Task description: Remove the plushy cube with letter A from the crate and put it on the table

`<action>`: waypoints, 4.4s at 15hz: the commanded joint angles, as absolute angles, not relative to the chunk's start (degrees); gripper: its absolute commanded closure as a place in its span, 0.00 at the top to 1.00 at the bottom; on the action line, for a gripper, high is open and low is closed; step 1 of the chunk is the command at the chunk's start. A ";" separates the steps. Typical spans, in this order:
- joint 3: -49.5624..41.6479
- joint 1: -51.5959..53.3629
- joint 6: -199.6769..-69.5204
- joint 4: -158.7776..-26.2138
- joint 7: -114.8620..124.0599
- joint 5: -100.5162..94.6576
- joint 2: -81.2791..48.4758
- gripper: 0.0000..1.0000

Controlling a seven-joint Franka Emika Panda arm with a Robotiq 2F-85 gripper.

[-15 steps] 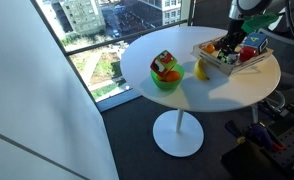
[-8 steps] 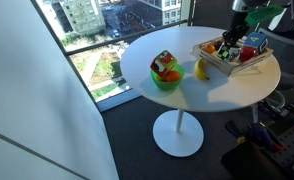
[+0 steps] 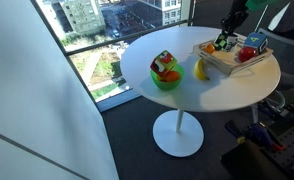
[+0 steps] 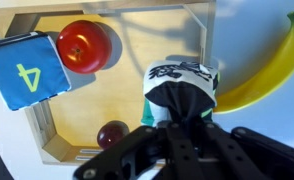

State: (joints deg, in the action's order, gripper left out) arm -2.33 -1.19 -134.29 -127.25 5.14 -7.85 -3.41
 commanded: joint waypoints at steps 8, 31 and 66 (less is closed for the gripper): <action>1.47 2.23 -132.54 -120.61 4.35 -6.81 -5.57 0.05; 3.04 6.88 -134.35 -119.83 6.16 -8.94 -12.97 1.00; 1.11 1.74 -108.48 -126.75 4.27 -4.54 5.96 1.00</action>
State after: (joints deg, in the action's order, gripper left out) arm 1.25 2.33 -109.76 -124.34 5.06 -4.05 1.61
